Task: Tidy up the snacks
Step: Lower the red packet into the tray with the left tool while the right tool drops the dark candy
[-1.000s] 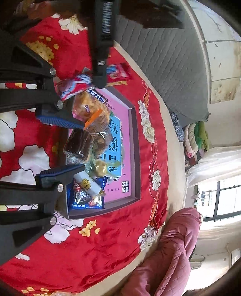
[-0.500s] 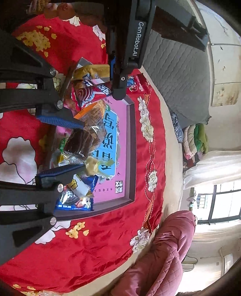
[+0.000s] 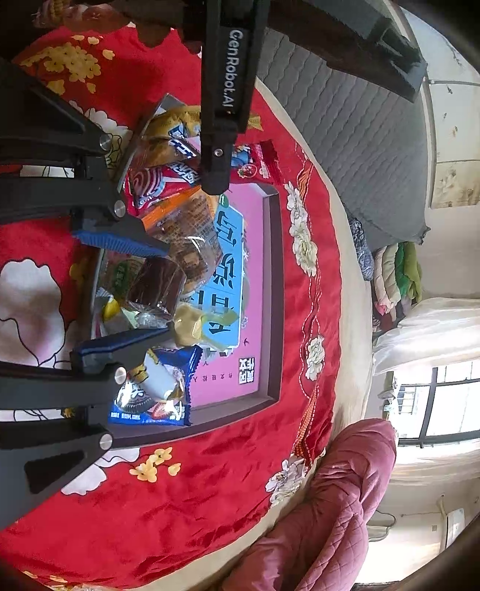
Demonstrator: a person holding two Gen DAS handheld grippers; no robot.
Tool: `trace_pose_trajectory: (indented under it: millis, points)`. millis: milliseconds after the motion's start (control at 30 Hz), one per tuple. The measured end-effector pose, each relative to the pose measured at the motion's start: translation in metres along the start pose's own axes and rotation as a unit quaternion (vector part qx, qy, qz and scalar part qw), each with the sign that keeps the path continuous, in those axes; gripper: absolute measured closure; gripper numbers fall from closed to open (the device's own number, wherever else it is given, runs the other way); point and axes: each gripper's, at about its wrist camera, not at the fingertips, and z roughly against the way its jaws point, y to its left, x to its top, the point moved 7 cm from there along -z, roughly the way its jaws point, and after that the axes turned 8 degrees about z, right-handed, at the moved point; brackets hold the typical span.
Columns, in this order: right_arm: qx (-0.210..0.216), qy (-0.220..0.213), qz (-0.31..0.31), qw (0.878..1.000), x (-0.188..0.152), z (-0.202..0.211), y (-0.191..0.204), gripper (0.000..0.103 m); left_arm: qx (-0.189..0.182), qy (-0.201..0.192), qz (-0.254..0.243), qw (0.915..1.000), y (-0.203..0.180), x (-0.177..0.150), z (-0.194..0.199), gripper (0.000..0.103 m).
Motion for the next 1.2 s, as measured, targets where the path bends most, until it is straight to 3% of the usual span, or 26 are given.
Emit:
trace_pose_trajectory:
  millis: [900, 1100, 1200]
  points:
    - [-0.009, -0.006, -0.030, 1.000, 0.000, 0.002, -0.014, 0.059, 0.005, -0.005, -0.001, 1.0000, 0.004, 0.001, 0.012, 0.079]
    - [-0.007, -0.011, -0.028, 1.000, 0.001, 0.006, -0.013, 0.054, 0.002, -0.013, -0.003, 0.9999, 0.001, 0.002, 0.019, 0.066]
    - [-0.007, -0.009, -0.029, 1.000, 0.000, 0.007, -0.012, 0.053, 0.004, -0.017, -0.002, 0.9998, 0.001, 0.003, 0.022, 0.065]
